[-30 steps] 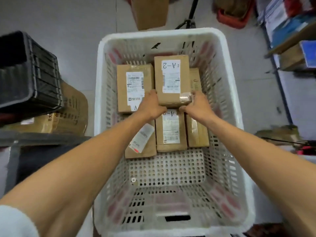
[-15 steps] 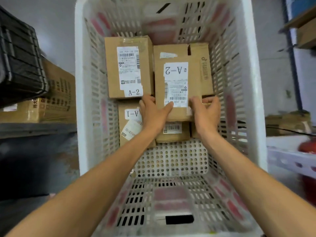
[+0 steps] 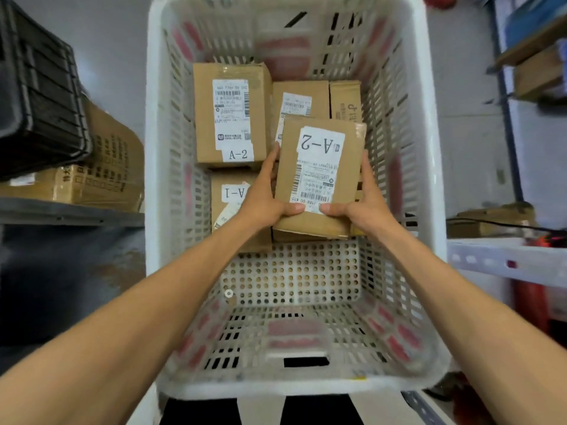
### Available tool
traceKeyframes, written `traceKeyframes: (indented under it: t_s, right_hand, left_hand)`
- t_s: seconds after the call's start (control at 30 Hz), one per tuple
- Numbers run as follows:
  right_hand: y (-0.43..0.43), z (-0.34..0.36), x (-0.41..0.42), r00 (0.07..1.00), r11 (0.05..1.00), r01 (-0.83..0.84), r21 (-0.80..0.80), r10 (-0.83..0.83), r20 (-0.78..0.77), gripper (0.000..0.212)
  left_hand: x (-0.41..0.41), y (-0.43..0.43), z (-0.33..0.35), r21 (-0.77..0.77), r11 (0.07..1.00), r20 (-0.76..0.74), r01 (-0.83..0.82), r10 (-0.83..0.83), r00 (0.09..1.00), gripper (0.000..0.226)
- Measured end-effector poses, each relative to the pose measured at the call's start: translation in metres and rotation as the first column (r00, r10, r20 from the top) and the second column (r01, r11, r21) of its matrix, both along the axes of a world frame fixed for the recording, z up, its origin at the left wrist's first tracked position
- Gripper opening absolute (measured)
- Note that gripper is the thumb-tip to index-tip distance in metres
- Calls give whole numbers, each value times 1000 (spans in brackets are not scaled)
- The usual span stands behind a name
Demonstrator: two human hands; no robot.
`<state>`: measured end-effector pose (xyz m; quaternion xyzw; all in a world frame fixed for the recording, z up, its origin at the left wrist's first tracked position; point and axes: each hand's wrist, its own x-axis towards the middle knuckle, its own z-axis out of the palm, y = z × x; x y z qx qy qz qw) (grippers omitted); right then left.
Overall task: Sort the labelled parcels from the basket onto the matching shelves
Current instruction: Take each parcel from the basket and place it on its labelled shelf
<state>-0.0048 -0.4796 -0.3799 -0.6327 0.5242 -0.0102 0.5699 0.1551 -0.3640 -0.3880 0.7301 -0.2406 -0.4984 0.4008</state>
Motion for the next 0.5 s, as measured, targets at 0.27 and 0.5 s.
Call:
traceKeyframes:
  t_s: [0.27, 0.5]
  right_hand:
    - [35, 121, 6, 979, 983, 43, -178, -6, 202, 121]
    - [95, 234, 1, 924, 929, 215, -302, -94, 370, 120]
  left_hand:
    - [28, 17, 119, -142, 977, 165, 156, -132, 977, 134]
    - [35, 50, 231, -317, 906, 264, 282, -201, 943, 120]
